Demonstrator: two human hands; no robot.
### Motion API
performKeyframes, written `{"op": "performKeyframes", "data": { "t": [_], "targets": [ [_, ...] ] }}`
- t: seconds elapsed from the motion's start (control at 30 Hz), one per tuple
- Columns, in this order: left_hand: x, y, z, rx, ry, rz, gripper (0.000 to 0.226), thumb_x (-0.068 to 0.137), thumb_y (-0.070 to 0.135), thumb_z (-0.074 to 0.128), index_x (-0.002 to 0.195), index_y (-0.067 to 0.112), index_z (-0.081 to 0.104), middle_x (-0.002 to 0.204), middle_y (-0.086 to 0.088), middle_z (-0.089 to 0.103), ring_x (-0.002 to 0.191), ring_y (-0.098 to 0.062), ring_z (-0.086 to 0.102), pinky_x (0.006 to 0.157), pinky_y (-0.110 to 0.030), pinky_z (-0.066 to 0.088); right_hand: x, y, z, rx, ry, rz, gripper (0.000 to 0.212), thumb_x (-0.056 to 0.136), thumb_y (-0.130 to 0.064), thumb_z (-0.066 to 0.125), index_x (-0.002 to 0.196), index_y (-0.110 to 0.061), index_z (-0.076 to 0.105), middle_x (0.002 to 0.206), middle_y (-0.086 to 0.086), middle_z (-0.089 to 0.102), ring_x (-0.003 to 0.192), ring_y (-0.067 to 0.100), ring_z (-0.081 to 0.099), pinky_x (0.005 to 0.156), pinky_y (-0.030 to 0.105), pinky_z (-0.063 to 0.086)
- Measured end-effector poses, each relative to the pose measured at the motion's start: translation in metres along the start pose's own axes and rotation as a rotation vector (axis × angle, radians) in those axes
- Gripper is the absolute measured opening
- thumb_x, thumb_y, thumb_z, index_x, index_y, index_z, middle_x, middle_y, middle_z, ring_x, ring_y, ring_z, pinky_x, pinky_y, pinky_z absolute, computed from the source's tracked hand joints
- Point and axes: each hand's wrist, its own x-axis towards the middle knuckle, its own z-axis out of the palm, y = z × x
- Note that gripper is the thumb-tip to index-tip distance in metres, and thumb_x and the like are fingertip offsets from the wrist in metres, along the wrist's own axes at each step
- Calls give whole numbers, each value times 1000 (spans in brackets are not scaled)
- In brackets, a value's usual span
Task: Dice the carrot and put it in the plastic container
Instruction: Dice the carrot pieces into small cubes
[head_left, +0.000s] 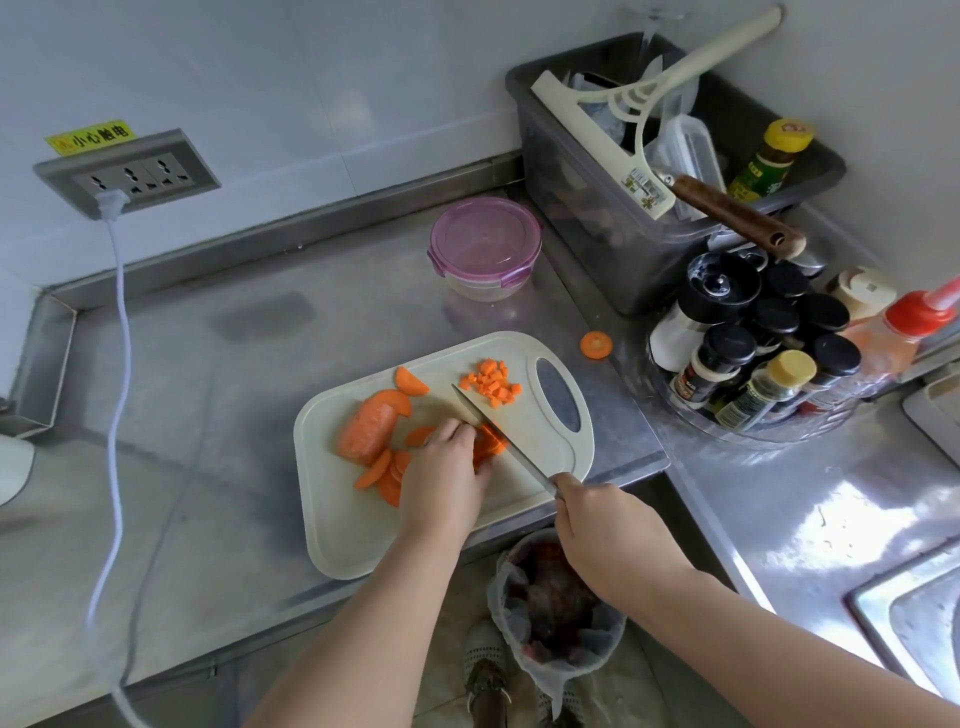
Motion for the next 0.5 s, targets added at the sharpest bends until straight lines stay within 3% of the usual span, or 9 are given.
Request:
{"op": "performKeyframes", "data": {
  "t": [0.2, 0.33, 0.5],
  "targets": [
    [-2, -2, 2, -3, 50, 24, 18, 89, 27, 62, 97, 11, 64, 106, -1, 61, 98, -22, 60, 71, -30, 44, 0, -1, 3, -22, -26, 10, 33, 101, -18, 37, 135, -17, 38, 88, 4, 66, 76, 22, 67, 70, 40, 59],
    [-3, -6, 10, -5, 67, 70, 19, 68, 16, 82, 75, 11, 65, 80, -1, 63, 69, -25, 65, 50, -28, 44, 1, -1, 6, -74, -34, 18, 41, 98, -12, 39, 139, -13, 33, 83, 3, 61, 69, 22, 61, 61, 36, 51],
    [-1, -10, 15, -29, 116, 126, 26, 56, 9, 87, 69, 12, 65, 74, 0, 63, 61, -23, 64, 45, -25, 44, 8, -2, 7, -76, -81, 57, 47, 98, -11, 39, 144, -13, 28, 91, 3, 63, 74, 20, 61, 65, 34, 54]
  ]
}}
